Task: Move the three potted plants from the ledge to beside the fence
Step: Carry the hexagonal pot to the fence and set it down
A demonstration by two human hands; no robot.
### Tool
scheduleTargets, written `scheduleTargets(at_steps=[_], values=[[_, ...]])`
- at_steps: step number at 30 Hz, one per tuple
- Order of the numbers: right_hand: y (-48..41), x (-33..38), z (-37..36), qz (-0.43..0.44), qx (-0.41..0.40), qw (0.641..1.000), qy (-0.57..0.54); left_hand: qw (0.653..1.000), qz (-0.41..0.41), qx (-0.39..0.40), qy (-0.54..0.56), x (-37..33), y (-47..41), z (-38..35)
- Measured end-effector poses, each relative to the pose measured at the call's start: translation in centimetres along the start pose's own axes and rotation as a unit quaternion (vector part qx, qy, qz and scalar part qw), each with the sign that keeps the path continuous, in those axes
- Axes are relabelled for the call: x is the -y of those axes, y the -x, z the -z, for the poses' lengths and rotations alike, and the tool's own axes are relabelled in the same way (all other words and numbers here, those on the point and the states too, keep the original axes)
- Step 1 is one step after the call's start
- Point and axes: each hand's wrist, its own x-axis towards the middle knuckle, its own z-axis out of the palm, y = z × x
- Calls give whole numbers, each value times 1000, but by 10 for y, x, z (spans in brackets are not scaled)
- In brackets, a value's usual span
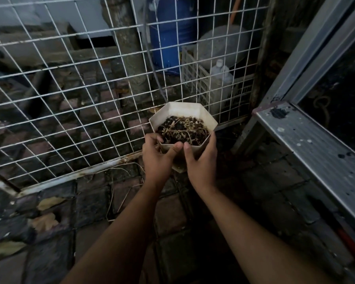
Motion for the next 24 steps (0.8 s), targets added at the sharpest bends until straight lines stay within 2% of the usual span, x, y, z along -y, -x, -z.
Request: scheduleTargets(at_steps=[3,8,14,21,24], values=[[-10,-3,12,-19,12,1000,-2,1000,10,-8,-7,-3,2,-3],[-23,-7,21,-42,11,999,-7,998,5,31,-47,1,1,-1],[-35,-8,21,-65,14,997,-44,990,-56,91,-89,13,-4,14],[-48,-9,29,-114,27,988,-101,990,-52,57,-115,17,14,-17],[-47,-6,32,-127,44,985,-111,990,-40,72,-118,17,13,-17]])
